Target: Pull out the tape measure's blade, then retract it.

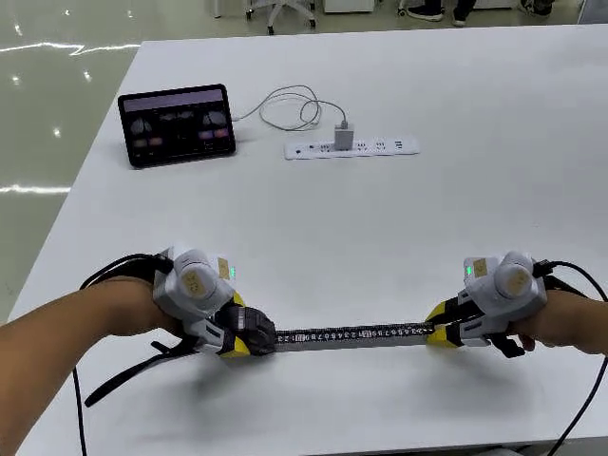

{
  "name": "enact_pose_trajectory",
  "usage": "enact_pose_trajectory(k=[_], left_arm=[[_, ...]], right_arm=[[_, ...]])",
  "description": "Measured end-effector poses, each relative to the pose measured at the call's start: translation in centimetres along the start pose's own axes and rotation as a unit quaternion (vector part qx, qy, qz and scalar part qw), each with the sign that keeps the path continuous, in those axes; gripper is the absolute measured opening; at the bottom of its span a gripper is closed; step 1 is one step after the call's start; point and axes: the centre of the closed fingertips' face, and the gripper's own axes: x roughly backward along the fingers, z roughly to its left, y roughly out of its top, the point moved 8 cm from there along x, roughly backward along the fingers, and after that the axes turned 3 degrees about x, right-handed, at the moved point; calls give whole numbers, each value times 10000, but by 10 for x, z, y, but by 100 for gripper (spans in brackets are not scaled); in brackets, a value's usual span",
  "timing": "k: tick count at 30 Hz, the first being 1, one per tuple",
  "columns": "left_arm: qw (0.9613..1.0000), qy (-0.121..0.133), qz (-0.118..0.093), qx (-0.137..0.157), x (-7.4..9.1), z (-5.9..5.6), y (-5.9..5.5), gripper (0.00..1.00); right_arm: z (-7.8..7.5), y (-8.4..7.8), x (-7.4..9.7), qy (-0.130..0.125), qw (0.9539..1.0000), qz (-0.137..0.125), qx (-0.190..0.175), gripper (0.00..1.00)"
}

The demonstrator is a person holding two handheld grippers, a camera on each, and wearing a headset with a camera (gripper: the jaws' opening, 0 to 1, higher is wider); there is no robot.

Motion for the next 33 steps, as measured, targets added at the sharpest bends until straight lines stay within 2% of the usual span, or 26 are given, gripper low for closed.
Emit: enact_pose_trajectory(k=[16, 19, 24, 33], left_arm=[[10000, 28, -73, 58, 1, 0, 0, 34], [10000, 32, -55, 47, 0, 0, 1, 34], [10000, 47, 9, -59, -1, 0, 2, 34], [10000, 79, -34, -50, -2, 1, 3, 34]], right_arm=[[-2, 0, -1, 27, 10000, 74, 41, 10], [-2, 1, -1, 33, 9999, 86, -48, 11], [-2, 2, -1, 64, 9998, 171, 77, 11], [-2, 4, -2, 139, 9992, 306, 209, 12]])
